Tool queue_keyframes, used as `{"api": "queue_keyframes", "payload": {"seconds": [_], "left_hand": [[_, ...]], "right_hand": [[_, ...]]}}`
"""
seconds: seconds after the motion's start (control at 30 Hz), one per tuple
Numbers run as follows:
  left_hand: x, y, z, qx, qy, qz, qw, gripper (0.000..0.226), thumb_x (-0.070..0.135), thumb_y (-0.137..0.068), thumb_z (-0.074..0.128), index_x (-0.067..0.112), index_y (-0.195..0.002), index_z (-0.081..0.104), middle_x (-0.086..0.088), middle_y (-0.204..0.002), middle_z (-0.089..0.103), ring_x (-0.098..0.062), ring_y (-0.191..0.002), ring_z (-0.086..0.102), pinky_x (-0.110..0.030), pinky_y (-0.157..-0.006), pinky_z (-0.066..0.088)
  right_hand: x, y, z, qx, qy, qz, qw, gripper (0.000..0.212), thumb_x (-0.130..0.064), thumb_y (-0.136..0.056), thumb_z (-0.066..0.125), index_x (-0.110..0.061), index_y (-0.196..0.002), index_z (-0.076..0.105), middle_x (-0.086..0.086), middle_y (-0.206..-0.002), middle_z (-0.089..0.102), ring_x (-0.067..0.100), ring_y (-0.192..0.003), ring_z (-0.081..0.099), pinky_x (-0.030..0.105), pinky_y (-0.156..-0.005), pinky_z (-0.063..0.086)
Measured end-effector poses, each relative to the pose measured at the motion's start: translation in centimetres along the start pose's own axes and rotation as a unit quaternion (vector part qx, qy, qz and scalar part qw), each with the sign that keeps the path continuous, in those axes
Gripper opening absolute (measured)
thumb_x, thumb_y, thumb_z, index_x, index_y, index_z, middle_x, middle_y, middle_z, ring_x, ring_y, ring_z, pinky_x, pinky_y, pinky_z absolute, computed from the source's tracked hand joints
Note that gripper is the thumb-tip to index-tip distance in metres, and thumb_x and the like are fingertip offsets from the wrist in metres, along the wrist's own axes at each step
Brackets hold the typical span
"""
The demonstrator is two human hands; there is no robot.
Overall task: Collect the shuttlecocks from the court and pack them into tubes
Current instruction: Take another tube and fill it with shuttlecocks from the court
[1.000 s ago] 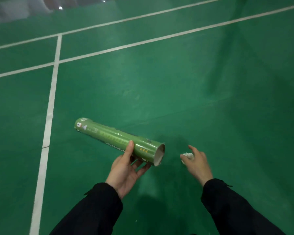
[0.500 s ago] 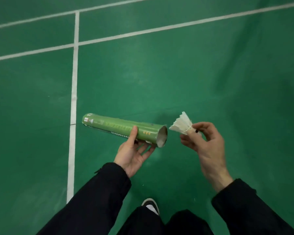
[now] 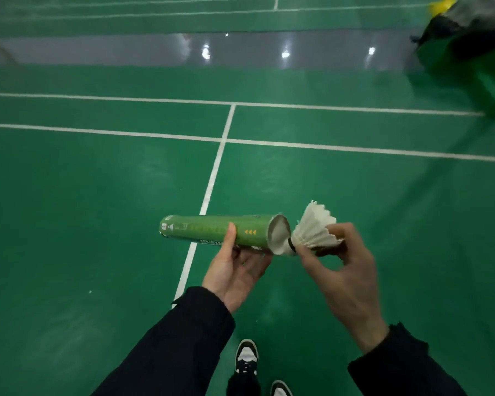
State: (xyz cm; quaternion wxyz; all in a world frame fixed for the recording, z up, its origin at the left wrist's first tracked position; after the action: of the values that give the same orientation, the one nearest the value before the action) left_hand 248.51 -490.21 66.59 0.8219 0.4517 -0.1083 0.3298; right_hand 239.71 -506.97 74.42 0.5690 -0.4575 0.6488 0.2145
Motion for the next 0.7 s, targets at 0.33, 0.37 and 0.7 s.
{"api": "queue_keyframes", "payload": {"seconds": [0.33,0.37,0.7], "left_hand": [[11.0,13.9,-7.8,0.036,0.111,0.14,0.983,0.063,0.054,-0.096,0.058,0.003,-0.133,0.062,-0.016,-0.121,0.072,-0.024,-0.107,0.072,-0.032,-0.078,0.063],[12.2,15.3,-9.6,0.043,0.126,0.157,0.979,0.063,0.054,-0.096,0.058,0.003,-0.132,0.062,-0.017,-0.12,0.072,-0.024,-0.105,0.073,-0.032,-0.078,0.063],[22.7,31.8,-31.3,0.135,0.213,0.298,0.921,0.07,0.051,-0.089,0.064,-0.001,-0.136,0.061,-0.021,-0.128,0.07,-0.029,-0.115,0.069,-0.036,-0.082,0.064]], "right_hand": [[-12.9,4.2,15.4,-0.21,0.117,-0.168,0.956,0.025,-0.046,-0.099,0.049,-0.033,-0.115,0.064,-0.015,-0.115,0.057,0.007,-0.095,0.06,0.036,-0.079,0.053],[-14.1,5.3,17.5,-0.244,0.131,-0.178,0.944,0.031,-0.048,-0.101,0.043,-0.034,-0.122,0.062,-0.013,-0.124,0.055,0.011,-0.103,0.059,0.038,-0.082,0.054],[-30.2,16.7,38.8,-0.341,0.008,-0.311,0.887,0.019,-0.037,-0.096,0.064,-0.027,-0.102,0.078,-0.012,-0.114,0.058,0.01,-0.081,0.054,0.037,-0.068,0.052]]}}
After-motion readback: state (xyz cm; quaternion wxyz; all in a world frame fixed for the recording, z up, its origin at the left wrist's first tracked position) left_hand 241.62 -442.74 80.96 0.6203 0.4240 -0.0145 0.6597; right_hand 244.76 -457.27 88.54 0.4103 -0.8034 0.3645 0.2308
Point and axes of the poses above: each hand's wrist, its own y-axis away from the middle knuckle, its own z-axis out of the palm, x = y × z, the point moved 5 cm from there along -y, towards the middle knuckle
